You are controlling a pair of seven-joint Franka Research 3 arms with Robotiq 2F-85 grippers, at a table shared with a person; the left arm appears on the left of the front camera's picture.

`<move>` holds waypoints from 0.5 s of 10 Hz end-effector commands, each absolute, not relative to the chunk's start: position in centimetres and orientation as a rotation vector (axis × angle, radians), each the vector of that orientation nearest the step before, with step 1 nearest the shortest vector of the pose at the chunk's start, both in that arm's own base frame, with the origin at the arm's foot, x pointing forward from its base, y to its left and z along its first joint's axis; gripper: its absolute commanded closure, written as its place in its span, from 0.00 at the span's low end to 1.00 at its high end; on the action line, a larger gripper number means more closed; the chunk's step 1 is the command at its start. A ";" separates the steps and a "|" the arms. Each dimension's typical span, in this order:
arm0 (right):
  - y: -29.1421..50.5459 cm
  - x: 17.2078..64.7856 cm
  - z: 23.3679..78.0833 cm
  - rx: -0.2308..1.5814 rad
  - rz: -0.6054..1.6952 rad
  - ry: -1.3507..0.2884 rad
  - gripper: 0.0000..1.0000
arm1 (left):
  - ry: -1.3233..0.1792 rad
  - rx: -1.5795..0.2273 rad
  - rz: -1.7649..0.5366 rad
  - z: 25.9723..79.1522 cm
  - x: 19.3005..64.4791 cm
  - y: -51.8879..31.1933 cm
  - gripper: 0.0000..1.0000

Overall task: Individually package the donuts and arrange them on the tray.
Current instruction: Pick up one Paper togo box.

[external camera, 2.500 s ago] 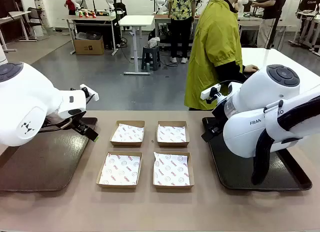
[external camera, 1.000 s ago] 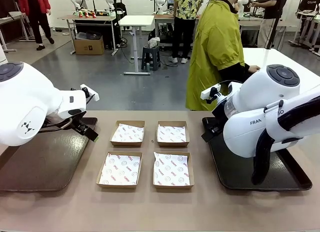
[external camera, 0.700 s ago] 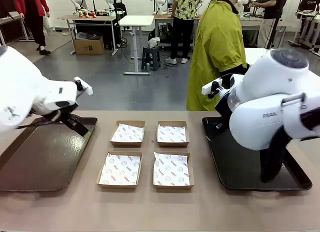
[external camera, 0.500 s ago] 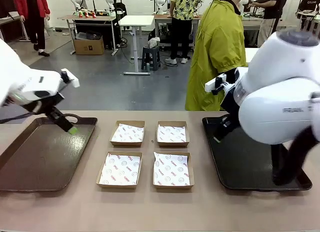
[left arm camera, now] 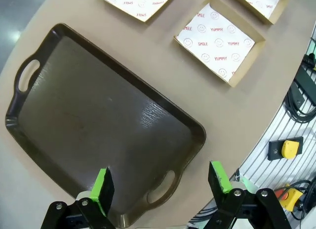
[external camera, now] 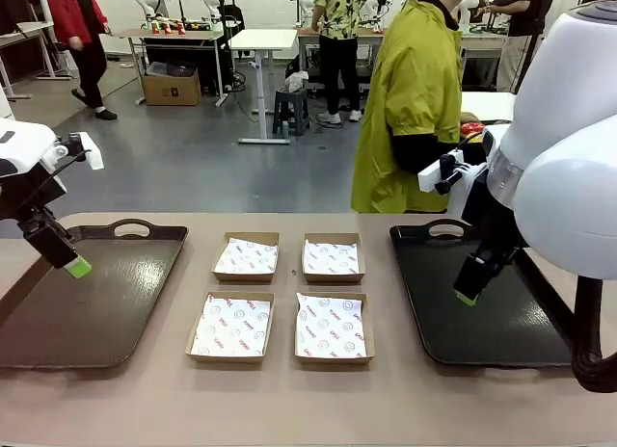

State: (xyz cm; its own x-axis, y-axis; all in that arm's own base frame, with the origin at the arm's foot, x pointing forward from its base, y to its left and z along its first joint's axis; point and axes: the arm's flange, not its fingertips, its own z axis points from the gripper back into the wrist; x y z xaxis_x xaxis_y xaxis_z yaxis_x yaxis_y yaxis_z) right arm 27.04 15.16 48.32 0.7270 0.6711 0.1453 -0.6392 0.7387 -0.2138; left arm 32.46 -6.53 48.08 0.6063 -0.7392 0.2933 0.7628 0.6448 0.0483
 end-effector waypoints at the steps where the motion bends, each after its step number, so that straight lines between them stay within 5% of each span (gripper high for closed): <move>1: 15.4 26.9 48.5 -0.146 0.729 -0.229 0.00 | -0.343 -0.079 -0.856 47.6 33.7 -7.1 0.00; 4: 15.2 27.1 48.3 -0.152 0.727 -0.219 0.00 | -0.343 -0.079 -0.856 47.6 33.7 -7.1 0.00; 5: 13.3 27.5 47.9 0.114 0.641 -0.243 0.00 | -0.329 -0.074 -0.864 47.9 33.3 -6.8 0.00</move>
State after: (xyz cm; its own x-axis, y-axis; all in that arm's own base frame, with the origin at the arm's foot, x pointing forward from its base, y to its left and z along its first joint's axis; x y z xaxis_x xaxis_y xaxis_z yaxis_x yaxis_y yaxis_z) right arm 27.35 14.69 48.53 0.7456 0.6417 0.1798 -0.6262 0.7669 -0.1404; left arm 33.36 -6.89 47.83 0.6016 -0.7344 0.3144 0.7566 0.6500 0.0705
